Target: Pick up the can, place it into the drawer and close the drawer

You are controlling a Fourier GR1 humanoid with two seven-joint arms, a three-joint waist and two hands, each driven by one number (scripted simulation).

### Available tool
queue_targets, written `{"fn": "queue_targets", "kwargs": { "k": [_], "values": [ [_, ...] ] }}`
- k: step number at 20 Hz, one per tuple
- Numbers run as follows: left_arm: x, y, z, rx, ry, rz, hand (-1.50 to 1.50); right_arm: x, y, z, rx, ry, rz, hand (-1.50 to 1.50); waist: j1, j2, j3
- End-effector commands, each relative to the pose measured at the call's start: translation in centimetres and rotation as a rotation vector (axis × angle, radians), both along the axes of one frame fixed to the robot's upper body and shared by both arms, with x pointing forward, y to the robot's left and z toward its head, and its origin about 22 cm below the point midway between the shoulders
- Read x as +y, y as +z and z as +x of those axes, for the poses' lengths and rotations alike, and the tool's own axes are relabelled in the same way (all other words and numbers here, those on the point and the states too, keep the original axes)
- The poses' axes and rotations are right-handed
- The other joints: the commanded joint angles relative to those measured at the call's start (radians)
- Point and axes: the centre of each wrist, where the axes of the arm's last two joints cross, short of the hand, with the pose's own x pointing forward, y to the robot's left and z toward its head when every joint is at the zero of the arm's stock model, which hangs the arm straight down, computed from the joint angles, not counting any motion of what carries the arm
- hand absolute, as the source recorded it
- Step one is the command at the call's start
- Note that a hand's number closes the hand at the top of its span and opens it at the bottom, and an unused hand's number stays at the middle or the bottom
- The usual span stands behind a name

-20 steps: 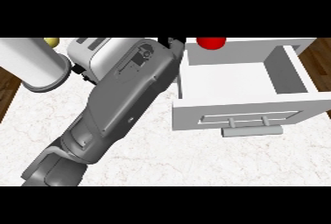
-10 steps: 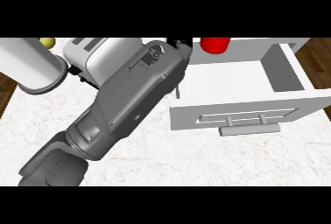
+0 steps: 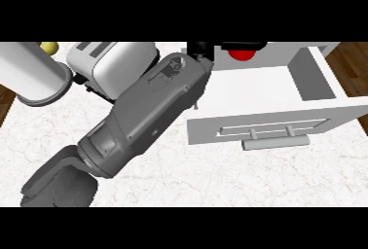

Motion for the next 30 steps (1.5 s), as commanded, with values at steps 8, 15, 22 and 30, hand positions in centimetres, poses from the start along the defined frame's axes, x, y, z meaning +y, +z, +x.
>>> {"fn": "queue_targets", "kwargs": {
  "k": [8,15,22,30],
  "values": [
    [0.8,-2.5,0.3,0.023,0.091,0.028,-1.5,0.1,0.3,0.5,-0.003,0.023,-0.004,-1.5,-0.018,0.007,0.0],
    [0.8,-3.1,0.2,0.016,0.11,0.008,-1.5,-0.4,-0.3,0.8,0.01,0.014,0.016,-1.5,-0.002,0.003,0.0],
    [0.3,-2.5,-0.1,-0.027,0.079,-0.026,-1.5,-0.3,4.4,0.7,-0.126,0.0,-0.337,-1.5,-0.006,0.006,0.0],
    [-0.7,-0.2,-0.4,-0.09,0.077,-0.075,-1.5,3.2,5.2,3.0,-0.239,0.046,-0.48,-1.5,0.032,0.004,-0.001]
  ]
}}
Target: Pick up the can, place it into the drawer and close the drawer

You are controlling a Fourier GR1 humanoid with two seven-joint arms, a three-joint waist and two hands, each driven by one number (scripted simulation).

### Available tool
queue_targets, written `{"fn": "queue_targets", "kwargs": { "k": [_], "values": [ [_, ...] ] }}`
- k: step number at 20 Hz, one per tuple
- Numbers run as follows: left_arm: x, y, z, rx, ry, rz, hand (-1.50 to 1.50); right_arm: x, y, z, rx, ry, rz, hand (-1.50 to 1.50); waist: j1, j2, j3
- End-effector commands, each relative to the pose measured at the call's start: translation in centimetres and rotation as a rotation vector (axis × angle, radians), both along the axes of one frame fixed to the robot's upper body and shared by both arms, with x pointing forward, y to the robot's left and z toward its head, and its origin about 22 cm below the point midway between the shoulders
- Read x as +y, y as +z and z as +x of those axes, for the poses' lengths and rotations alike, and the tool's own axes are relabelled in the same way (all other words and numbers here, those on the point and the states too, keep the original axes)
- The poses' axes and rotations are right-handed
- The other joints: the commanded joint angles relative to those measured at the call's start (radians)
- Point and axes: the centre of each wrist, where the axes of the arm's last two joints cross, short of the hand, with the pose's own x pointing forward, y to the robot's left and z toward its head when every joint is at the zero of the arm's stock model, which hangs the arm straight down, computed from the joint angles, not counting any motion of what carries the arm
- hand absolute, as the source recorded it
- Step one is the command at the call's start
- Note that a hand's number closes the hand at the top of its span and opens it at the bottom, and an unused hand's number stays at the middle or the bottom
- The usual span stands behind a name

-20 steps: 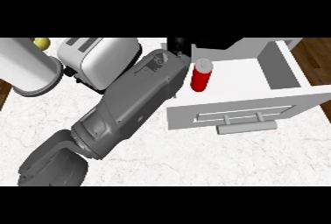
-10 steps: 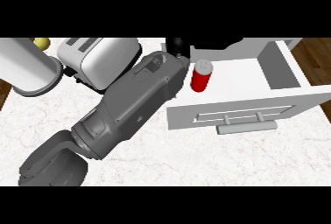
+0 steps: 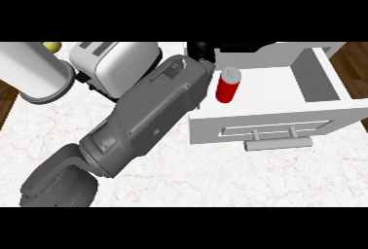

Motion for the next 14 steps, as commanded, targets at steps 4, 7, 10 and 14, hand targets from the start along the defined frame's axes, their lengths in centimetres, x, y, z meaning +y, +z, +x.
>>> {"fn": "queue_targets", "kwargs": {
  "k": [4,7,10,14],
  "values": [
    [-0.7,1.4,-0.2,-0.054,0.006,-0.004,-1.5,2.5,1.9,2.4,-0.047,-0.023,-0.236,-1.5,0.035,-0.001,-0.001],
    [-0.7,0.6,-0.6,-0.026,0.0,-0.028,-1.5,4.8,1.8,4.1,-0.047,-0.023,-0.288,-1.5,0.043,-0.002,-0.001],
    [-1.2,3.1,-0.1,-0.005,-0.017,-0.04,-1.5,5.3,0.8,6.1,-0.037,-0.038,-0.374,-1.5,0.071,-0.007,-0.001],
    [-0.4,0.8,-0.2,0.009,-0.019,-0.032,-1.5,8.1,0.8,9.3,-0.06,-0.034,-0.452,-1.5,0.077,-0.012,-0.002]
  ]
}}
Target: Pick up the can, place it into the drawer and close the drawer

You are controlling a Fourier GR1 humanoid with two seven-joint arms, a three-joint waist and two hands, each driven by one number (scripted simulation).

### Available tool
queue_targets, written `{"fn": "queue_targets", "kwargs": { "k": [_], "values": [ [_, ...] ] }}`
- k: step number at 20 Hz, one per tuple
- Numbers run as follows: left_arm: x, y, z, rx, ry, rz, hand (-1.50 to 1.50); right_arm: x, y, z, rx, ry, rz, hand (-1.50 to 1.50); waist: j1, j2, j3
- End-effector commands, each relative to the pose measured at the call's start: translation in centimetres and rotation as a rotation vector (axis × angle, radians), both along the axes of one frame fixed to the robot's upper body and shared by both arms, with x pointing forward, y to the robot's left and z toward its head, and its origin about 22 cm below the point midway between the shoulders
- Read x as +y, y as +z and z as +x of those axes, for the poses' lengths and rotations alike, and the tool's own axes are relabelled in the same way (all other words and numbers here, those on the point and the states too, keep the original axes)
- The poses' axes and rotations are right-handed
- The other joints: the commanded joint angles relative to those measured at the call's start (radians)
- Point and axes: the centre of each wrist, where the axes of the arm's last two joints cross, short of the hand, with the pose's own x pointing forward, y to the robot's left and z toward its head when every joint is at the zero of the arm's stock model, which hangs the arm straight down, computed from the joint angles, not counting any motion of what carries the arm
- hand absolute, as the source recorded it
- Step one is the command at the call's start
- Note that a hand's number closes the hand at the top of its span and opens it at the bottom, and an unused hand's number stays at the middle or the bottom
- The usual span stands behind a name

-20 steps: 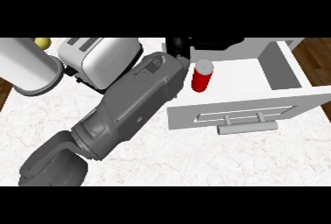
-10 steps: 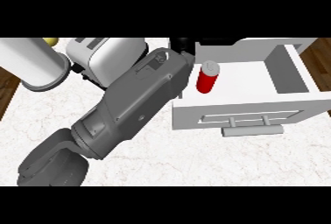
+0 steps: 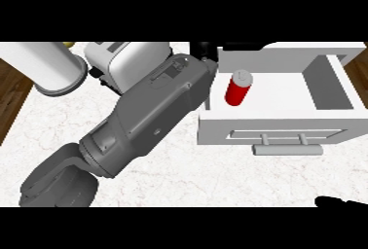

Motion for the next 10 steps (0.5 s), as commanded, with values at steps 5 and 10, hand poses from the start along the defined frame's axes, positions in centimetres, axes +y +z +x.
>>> {"fn": "queue_targets", "kwargs": {
  "k": [5,10],
  "values": [
    [-0.2,1.7,0.0,0.002,0.007,0.015,-1.5,5.3,-2.1,6.5,-0.04,-0.016,-0.191,-1.5,0.025,-0.008,0.0],
    [2.8,2.3,0.9,0.027,0.023,0.009,-1.5,6.2,-3.2,10.3,0.001,-0.007,-0.314,-1.5,0.031,-0.013,0.0]
  ]
}}
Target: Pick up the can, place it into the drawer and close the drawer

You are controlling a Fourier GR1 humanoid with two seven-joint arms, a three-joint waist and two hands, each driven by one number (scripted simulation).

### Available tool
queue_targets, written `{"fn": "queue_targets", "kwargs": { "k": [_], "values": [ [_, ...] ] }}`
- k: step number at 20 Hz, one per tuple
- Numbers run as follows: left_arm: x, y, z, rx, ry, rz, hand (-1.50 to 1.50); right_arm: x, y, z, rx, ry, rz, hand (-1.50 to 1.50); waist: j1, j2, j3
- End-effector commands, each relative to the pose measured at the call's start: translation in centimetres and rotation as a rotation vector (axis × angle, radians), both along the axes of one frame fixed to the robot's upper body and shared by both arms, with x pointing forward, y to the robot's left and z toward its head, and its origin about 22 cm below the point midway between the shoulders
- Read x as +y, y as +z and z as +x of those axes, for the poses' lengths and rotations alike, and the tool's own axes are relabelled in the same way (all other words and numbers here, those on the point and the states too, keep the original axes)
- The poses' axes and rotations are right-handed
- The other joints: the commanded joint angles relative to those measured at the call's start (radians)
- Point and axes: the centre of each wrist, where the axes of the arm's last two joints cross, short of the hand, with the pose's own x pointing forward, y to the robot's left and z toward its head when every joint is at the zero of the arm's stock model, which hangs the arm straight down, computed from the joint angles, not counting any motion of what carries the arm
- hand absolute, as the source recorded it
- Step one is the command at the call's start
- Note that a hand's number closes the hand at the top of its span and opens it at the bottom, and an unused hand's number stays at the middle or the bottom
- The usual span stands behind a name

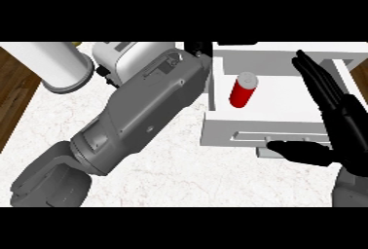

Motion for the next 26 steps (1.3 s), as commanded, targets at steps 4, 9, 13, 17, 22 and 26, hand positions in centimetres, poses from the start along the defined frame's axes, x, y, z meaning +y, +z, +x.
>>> {"fn": "queue_targets", "kwargs": {
  "k": [4,9,13,17,22,26],
  "values": [
    [3.2,1.5,1.0,-0.003,0.027,0.007,-1.5,2.2,-1.5,6.1,0.019,-0.003,-0.218,-1.5,0.01,-0.002,0.0],
    [3.8,1.0,0.5,0.008,0.03,0.023,-1.5,4.6,-6.6,8.2,0.034,-0.041,-0.36,-1.5,0.02,0.0,0.001],
    [5.3,0.3,0.5,0.004,0.06,0.013,-1.5,5.8,-7.7,11.4,0.045,-0.075,-0.368,-1.5,0.02,0.003,0.001],
    [8.5,1.4,0.6,-0.006,0.059,0.027,-1.5,4.4,-11.2,12.0,0.072,-0.121,-0.393,-1.5,0.024,0.0,0.001],
    [10.2,2.0,0.5,-0.006,0.08,0.036,-1.5,5.8,-11.5,14.4,0.047,-0.188,-0.442,-1.5,0.031,0.004,0.001],
    [10.8,2.5,0.2,0.001,0.07,0.035,-1.5,4.4,-13.3,14.6,0.01,-0.207,-0.446,-1.5,0.025,0.006,0.002]
  ]
}}
